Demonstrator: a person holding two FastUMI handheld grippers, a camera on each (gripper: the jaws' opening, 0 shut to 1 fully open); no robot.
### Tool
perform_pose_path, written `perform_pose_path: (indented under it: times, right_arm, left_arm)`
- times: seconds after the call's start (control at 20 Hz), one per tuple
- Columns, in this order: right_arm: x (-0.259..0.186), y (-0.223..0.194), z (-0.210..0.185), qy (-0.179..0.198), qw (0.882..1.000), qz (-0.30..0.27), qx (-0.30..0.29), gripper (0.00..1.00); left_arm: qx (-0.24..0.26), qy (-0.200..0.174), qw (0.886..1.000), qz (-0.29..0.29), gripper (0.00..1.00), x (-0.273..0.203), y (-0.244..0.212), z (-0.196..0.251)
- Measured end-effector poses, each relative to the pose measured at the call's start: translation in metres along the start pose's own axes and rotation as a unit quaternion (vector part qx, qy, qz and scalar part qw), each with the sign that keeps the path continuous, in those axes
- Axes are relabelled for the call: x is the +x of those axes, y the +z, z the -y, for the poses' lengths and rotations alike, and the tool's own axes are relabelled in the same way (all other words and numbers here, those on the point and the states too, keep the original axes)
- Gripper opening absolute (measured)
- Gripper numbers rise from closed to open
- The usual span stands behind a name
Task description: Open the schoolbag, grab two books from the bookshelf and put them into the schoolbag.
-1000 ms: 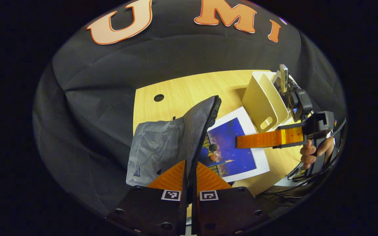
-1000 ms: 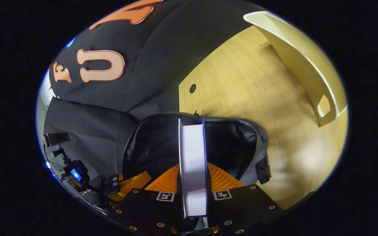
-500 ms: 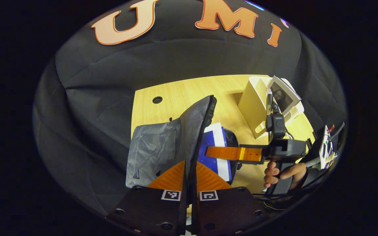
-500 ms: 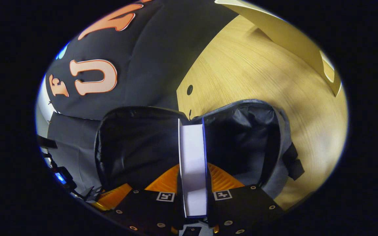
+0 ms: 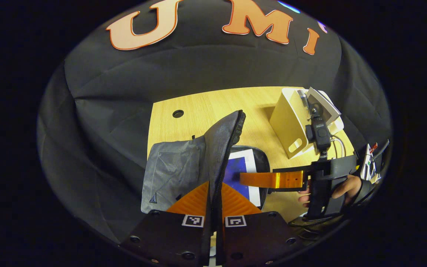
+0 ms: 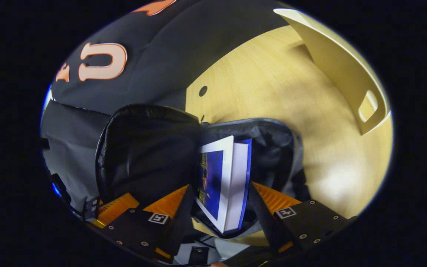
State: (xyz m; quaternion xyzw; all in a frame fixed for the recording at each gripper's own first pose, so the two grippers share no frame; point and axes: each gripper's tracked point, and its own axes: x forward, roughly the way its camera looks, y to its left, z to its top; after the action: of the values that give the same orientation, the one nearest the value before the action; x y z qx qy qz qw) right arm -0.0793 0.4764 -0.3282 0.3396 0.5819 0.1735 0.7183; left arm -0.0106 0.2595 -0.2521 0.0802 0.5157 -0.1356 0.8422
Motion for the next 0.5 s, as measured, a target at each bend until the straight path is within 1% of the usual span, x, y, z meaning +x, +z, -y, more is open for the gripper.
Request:
perform_pose_path:
  times: [0.05, 0.15, 0.4, 0.5]
  right_arm:
    - [-0.008, 0.005, 0.006, -0.011, 1.0, 0.004, -0.015, 0.91]
    - [-0.026, 0.013, 0.015, -0.026, 0.999, 0.01, -0.037, 0.92]
    - [-0.07, 0.032, 0.035, -0.049, 0.997, 0.017, -0.063, 0.93]
    - [-0.093, 0.04, 0.046, -0.067, 0.993, 0.017, -0.091, 0.93]
  left_arm:
    - [-0.003, 0.001, 1.0, 0.001, 0.06, 0.0, 0.0, 0.0]
    - [-0.009, -0.001, 1.0, -0.001, 0.06, 0.0, -0.002, 0.002]
    - [-0.009, 0.001, 1.0, -0.004, 0.07, 0.002, -0.005, 0.003]
    - [-0.011, 0.002, 1.0, -0.006, 0.07, 0.002, -0.006, 0.003]
